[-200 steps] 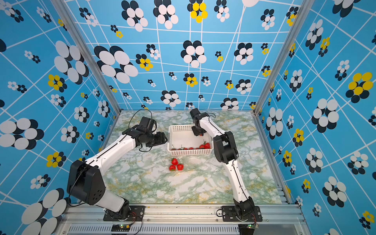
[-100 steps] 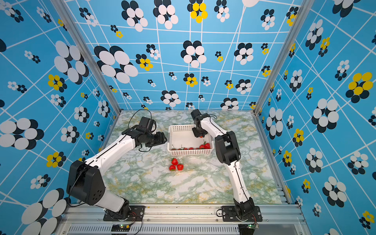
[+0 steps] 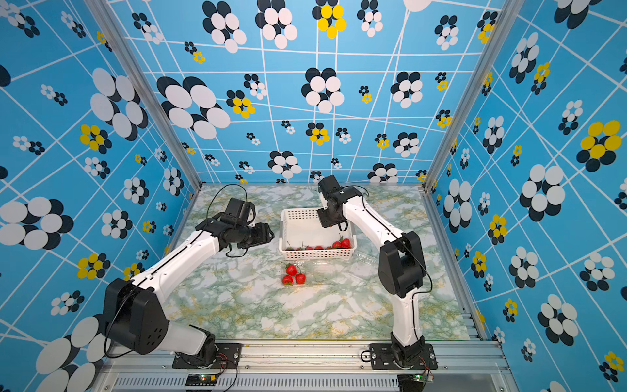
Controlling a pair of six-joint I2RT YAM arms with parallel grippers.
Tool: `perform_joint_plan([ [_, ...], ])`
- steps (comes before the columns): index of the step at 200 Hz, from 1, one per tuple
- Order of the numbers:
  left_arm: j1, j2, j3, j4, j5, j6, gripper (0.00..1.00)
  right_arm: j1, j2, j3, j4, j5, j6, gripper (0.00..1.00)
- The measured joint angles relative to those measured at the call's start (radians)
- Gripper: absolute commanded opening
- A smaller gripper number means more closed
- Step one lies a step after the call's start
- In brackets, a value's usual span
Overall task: Pack strawberries into containers
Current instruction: Pick up the strawberry from the basket.
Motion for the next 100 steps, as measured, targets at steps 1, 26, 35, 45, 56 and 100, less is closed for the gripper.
perform_joint_plan([
  [1,0.0,-0.002,-0.001,0.0,0.0,0.0,0.68,0.005,-0.005,-0.006,-0.001,-0.003,0.0,0.28],
  [26,0.003,-0.047,-0.048,0.004,-0.003,-0.011,0.68,0.098,-0.081,-0.099,0.0,-0.028,0.024,0.29],
  [35,0.003,-0.061,-0.072,0.005,-0.002,-0.016,0.68,0.13,-0.098,-0.13,0.001,-0.032,0.031,0.29],
  [45,0.003,-0.072,-0.1,0.007,0.002,-0.025,0.68,0.164,-0.112,-0.168,0.004,-0.036,0.04,0.29],
  [56,0.003,-0.083,-0.133,0.011,0.007,-0.034,0.68,0.195,-0.119,-0.206,0.005,-0.04,0.049,0.29],
  [100,-0.001,-0.122,-0.235,0.025,0.016,-0.058,0.68,0.262,-0.119,-0.291,0.022,-0.042,0.078,0.28],
])
